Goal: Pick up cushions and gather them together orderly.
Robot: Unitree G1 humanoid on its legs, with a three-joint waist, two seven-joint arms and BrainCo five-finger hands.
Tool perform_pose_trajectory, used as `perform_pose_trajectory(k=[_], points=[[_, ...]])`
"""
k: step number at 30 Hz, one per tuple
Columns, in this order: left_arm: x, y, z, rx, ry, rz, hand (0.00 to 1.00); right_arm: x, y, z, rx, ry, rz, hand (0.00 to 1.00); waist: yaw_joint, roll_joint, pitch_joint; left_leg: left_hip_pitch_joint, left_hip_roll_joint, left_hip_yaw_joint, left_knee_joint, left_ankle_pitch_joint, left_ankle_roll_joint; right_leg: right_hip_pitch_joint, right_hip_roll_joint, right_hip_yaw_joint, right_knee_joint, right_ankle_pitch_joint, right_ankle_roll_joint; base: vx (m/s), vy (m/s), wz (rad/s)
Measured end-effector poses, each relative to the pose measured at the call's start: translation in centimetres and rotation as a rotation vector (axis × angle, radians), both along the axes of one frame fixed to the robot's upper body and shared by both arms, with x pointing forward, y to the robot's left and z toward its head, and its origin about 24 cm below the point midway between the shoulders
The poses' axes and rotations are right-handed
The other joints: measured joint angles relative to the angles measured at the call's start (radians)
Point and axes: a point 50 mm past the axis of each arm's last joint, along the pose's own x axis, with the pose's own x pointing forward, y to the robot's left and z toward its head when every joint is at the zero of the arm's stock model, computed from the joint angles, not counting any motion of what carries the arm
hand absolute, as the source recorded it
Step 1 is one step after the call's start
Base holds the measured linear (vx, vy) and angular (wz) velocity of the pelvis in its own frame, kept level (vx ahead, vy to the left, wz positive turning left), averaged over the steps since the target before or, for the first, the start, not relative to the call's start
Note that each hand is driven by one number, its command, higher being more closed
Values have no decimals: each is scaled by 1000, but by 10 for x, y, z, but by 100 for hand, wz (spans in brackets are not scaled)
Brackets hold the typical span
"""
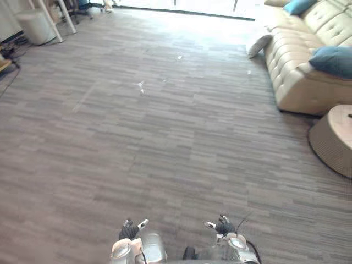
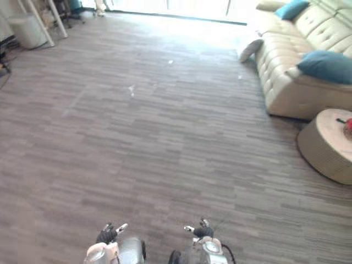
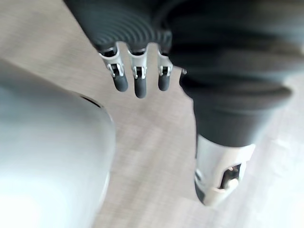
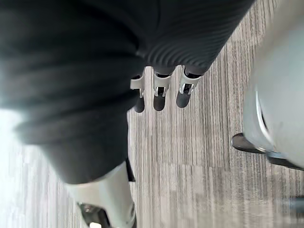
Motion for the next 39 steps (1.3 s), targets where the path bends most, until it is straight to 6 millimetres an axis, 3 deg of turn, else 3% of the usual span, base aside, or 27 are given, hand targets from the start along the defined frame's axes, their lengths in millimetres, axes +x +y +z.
perform_pose_trajectory(k=[2, 3, 4, 5, 7, 8, 9, 10, 12, 14, 16, 18, 20, 21, 22, 24, 25, 26, 27, 28, 29, 30, 31, 33, 35, 37, 39], points=[[2, -1, 2, -8, -16, 12, 0, 1, 1, 0, -2, -2, 1, 0, 4, 5, 1, -57, -27, -7, -170, 22, -3, 43, -14, 34, -30, -19, 25, 648, 221, -64], [2, -4, 2, -27, -33, 45, 0, 0, 0, -1, -4, 6, -1, 0, 16, 6, -1, -76, -60, -21, -434, 98, -36, 83, -34, 73, -66, -54, 52, 577, 270, -80], [1, -5, 2, -32, -39, 57, 0, -2, 0, -2, -5, 18, 0, 0, 29, 11, -5, -78, -58, -19, -504, 123, -34, 105, -40, 98, -73, -81, 65, 589, 301, -88], [1, -3, 3, -32, -43, 66, 0, -4, 1, -3, -4, 27, 1, 0, 41, 6, -7, -80, -57, -17, -482, 173, -22, 121, -52, 113, -73, -101, 74, 546, 301, -75], [-3, 6, 4, -8, -41, 81, 0, -14, 2, -7, -6, 58, 6, 0, 57, -54, -55, -83, -80, 51, -376, 231, 19, 114, -123, 149, 37, -138, 86, 756, 336, -76], [-3, 8, 4, -6, -41, 86, 0, -14, 2, -7, -7, 57, 8, 0, 58, -64, -57, -73, -85, 63, -368, 215, 45, 100, -136, 150, 91, -134, 92, 893, 367, -70], [-5, 13, 3, 9, -28, 80, 0, -15, 1, -6, -15, 53, 20, 0, 56, -84, -59, -11, -98, 97, -349, 148, 73, -34, -174, 168, 420, -61, 182, 697, 327, -43], [-4, 14, 2, 12, -20, 77, 0, -15, 0, -6, -17, 51, 17, 0, 48, -89, -55, 23, -110, 100, -348, 123, 79, -84, -189, 175, 555, -4, 212, 667, 330, -31], [-5, 10, -3, 7, 28, 41, 0, -19, -4, -6, -23, 44, 5, 0, 25, -85, -40, 179, -148, 100, -373, 48, 86, -201, -227, 153, 887, 41, 236, 674, 282, 17], [-7, 6, -5, 8, 53, 12, 0, -14, -7, -3, -32, 13, 8, 0, -3, -69, -35, 304, -154, 93, -433, 7, 96, -290, -244, 64, 946, 12, 206, 594, 179, 25], [-7, 3, -6, 5, 59, 0, 0, -7, -9, 1, -42, -28, 12, 0, -4, -63, -34, 421, -149, 90, -515, -36, 88, -443, -245, -66, 831, -26, 168, 483, 91, -6], [-11, 4, -9, 5, 85, -9, 0, -2, -14, 5, -50, -59, -12, 0, -12, -59, -30, 482, -144, 90, -553, -61, 65, -524, -215, -156, 587, -6, 167, 548, 74, 0], [-15, 3, -11, 5, 102, -15, 0, -1, -17, 6, -53, -62, -31, 0, -22, -59, -28, 588, -153, 78, -619, -95, 41, -545, -163, -189, 218, 96, 171, 774, 21, 38], [-17, 1, -12, 1, 111, -24, 0, 2, -18, 8, -55, -77, -33, 0, -40, -54, -31, 650, -156, 46, -657, -125, 24, -561, -151, -183, 138, 125, 163, 784, -26, 67], [-20, 0, -13, -1, 118, -27, 0, 3, -18, 9, -56, -85, -32, 0, -50, -49, -34, 672, -151, 29, -667, -136, 20, -566, -150, -187, 146, 126, 145, 858, -76, 110], [-26, -12, -18, -23, 150, -63, 0, 7, -23, 11, -64, -102, -30, 0, -77, 6, -57, 699, -84, -78, -557, -173, -20, -578, -125, -197, 294, 219, 10, 905, -141, 106], [-27, -15, -19, -33, 154, -61, 0, 7, -25, 12, -70, -104, -26, 0, -71, 26, -63, 682, -64, -90, -500, -170, -24, -576, -118, -204, 319, 191, 13, 906, -175, 40], [-28, -18, -19, -45, 150, -49, 0, 7, -27, 12, -73, -101, -23, 0, -63, 50, -76, 619, -39, -110, -355, -128, -42, -572, -108, -220, 356, 131, 9, 1044, -243, -10], [-24, -23, -18, -69, 136, -15, 0, 11, -30, 14, -85, -114, -16, 0, -61, 79, -60, 476, -27, -132, -27, 136, -32, -509, -80, -206, 365, 48, 14, 863, -201, -22], [-24, -25, -19, -74, 136, -11, 0, 12, -31, 14, -91, -114, -12, 0, -53, 90, -52, 448, -10, -130, 41, 197, -44, -479, -70, -195, 349, 40, 13, 813, -144, -40], [-22, -25, -17, -76, 125, -13, 0, 12, -32, 13, -93, -98, -9, 0, -53, 110, -36, 360, 43, -94, 233, 165, -40, -375, -30, -173, 291, 18, 5, 630, -35, -36], [-20, -22, -16, -68, 111, -3, 0, 9, -26, 9, -76, -68, -8, 0, -49, 104, -30, 296, 63, -67, 316, 117, -38, -281, -22, -154, 240, 5, 8, 947, -60, -30], [-15, -14, -12, -42, 86, -7, 0, 4, -19, 4, -53, -36, -5, 0, -45, 64, -9, 222, 56, -43, 328, 65, -26, -167, -30, -136, 165, 3, 9, 782, -65, -14], [-11, -5, -8, -10, 57, -9, 0, 1, -12, 1, -34, -6, -3, 0, -32, 32, -12, 89, 31, -12, 229, 17, -10, -43, -46, -111, 60, 2, 11, 787, -61, -24], [-4, -2, -3, -7, 21, 5, 0, -2, -12, -2, -29, 17, -7, 0, -9, 23, -8, -6, -13, 10, 7, 6, 2, 41, -70, -82, -6, -18, 46, 762, 49, -49], [-4, -1, -1, -11, -3, 26, 0, -6, -15, -4, -39, 43, -8, 0, 18, 32, -3, -62, -72, 1, -503, 161, -8, 131, -94, -30, -66, -61, 96, 690, 174, -71], [-8, 9, -1, 12, 4, 41, 0, -9, -8, -7, -30, 63, 3, 0, 56, 8, -4, -57, -95, 11, -498, 334, 31, 185, -127, 43, -92, -92, 109, 747, 266, -85]])
